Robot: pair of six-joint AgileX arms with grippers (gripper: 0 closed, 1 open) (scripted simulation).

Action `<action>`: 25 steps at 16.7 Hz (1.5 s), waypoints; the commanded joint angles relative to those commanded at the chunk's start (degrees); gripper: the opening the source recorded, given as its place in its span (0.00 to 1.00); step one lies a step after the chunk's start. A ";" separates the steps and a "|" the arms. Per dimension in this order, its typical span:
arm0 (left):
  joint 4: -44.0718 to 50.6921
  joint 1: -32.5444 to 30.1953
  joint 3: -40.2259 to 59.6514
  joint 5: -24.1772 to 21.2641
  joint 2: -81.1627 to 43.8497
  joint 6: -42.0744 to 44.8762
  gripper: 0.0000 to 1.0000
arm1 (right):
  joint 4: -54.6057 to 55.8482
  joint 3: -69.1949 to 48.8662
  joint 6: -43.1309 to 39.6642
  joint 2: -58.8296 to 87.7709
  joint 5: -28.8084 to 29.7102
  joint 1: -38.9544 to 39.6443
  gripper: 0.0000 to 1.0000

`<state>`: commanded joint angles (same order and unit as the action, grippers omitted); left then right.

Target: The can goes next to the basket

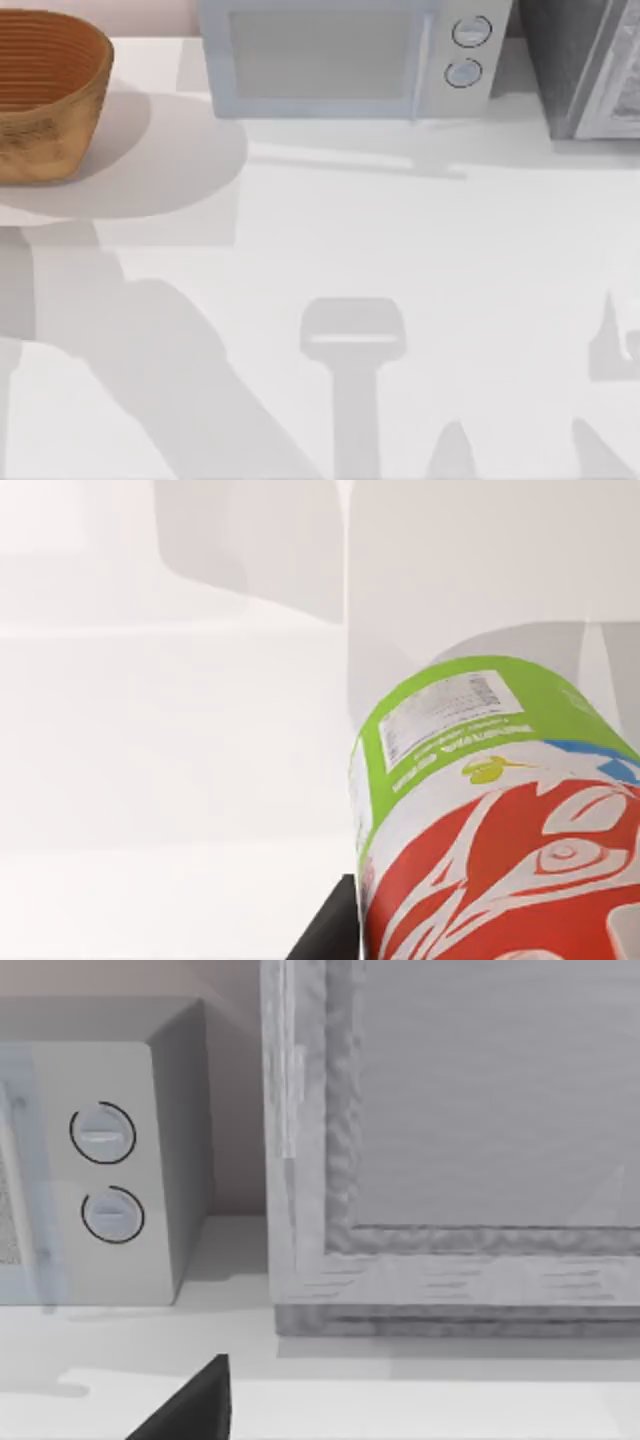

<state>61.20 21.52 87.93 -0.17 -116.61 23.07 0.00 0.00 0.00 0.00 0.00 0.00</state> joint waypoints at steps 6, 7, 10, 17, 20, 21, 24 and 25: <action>0.00 0.00 0.00 0.00 0.00 0.00 0.38 | 0.00 0.00 0.00 0.00 0.00 0.00 1.00; 0.00 0.00 0.00 0.00 0.00 0.00 0.45 | 0.00 0.00 0.00 0.00 0.00 0.00 1.00; 0.00 0.00 0.00 0.00 0.00 0.00 0.68 | 0.00 0.00 0.00 0.00 0.00 0.00 1.00; 0.00 0.00 0.00 0.00 0.00 0.00 1.00 | 0.00 0.00 0.00 0.00 0.00 0.00 1.00; 0.00 0.00 0.00 0.00 0.00 0.00 1.00 | 0.00 0.00 0.00 0.00 0.00 0.00 1.00; 0.00 0.00 0.00 0.00 0.00 0.00 1.00 | 0.00 0.00 0.00 0.00 0.00 0.00 1.00; 0.19 -0.08 0.18 -0.01 0.06 0.01 1.00 | 0.00 0.00 0.00 0.00 0.00 0.00 1.00; 0.86 -0.11 0.80 -0.05 0.18 0.04 1.00 | 0.00 0.00 0.00 0.00 0.00 0.00 1.00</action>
<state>62.07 21.41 88.73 -0.22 -116.43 23.11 0.00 0.00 0.00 0.00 0.00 0.00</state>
